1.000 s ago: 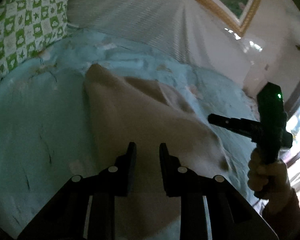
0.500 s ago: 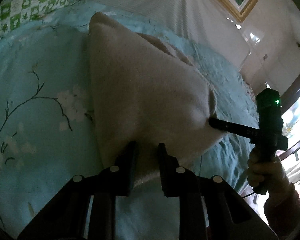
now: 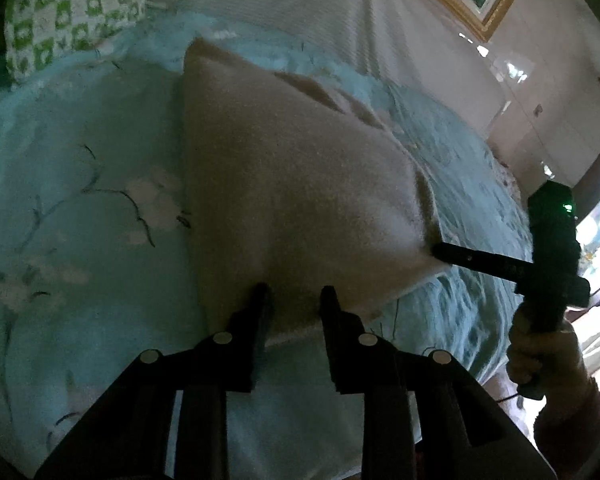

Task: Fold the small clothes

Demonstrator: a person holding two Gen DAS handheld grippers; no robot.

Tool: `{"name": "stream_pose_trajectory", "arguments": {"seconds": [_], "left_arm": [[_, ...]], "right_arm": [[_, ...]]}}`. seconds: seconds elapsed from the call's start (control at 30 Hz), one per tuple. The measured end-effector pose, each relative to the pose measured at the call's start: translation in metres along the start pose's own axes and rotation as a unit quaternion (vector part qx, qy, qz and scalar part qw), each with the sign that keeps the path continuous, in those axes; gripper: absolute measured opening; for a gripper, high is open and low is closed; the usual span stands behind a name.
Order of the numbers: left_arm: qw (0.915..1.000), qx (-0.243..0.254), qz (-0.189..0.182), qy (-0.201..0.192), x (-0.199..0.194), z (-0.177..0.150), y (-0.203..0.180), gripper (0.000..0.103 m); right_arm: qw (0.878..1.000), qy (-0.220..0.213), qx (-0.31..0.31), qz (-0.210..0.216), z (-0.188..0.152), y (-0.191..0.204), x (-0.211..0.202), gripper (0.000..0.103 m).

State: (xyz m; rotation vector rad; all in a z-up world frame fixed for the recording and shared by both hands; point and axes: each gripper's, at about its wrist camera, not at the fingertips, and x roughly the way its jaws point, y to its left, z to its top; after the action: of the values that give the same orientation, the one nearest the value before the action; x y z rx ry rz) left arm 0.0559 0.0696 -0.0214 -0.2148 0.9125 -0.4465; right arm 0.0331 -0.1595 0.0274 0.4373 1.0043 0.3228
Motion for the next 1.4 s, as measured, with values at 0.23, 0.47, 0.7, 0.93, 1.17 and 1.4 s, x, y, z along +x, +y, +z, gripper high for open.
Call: {"name": "stream_pose_trajectory", "arguments": {"seconds": [0.23,0.47,0.7,0.93,1.17,1.4], "left_arm": [[0.9966,0.028,0.067,-0.04,-0.032,-0.005,-0.012,0.051],[0.9908,0.014,0.124,-0.051,-0.049,-0.026,-0.006,0.064],[0.9867,0.014,0.158,-0.037,-0.054,-0.052,-0.002,0.074],[0.9821,0.036,0.182,-0.033,-0.057,-0.07,-0.012,0.08],[0.983,0.035,0.175,-0.043,-0.056,-0.056,-0.013,0.081],[0.9901,-0.006,0.13,-0.052,-0.043,0.007,0.012,0.082]], "right_arm": [[0.999,-0.038,-0.013,-0.011,-0.004,0.015,-0.033,0.035],[0.997,-0.066,-0.036,-0.008,-0.022,0.03,-0.056,0.052],[0.996,-0.059,-0.058,-0.034,-0.05,0.036,-0.06,0.053],[0.994,-0.047,-0.092,-0.047,-0.078,0.049,-0.058,0.067],[0.994,-0.058,-0.081,-0.034,-0.06,0.049,-0.056,0.067],[0.993,-0.101,-0.052,-0.022,0.007,0.039,-0.047,0.067]]}}
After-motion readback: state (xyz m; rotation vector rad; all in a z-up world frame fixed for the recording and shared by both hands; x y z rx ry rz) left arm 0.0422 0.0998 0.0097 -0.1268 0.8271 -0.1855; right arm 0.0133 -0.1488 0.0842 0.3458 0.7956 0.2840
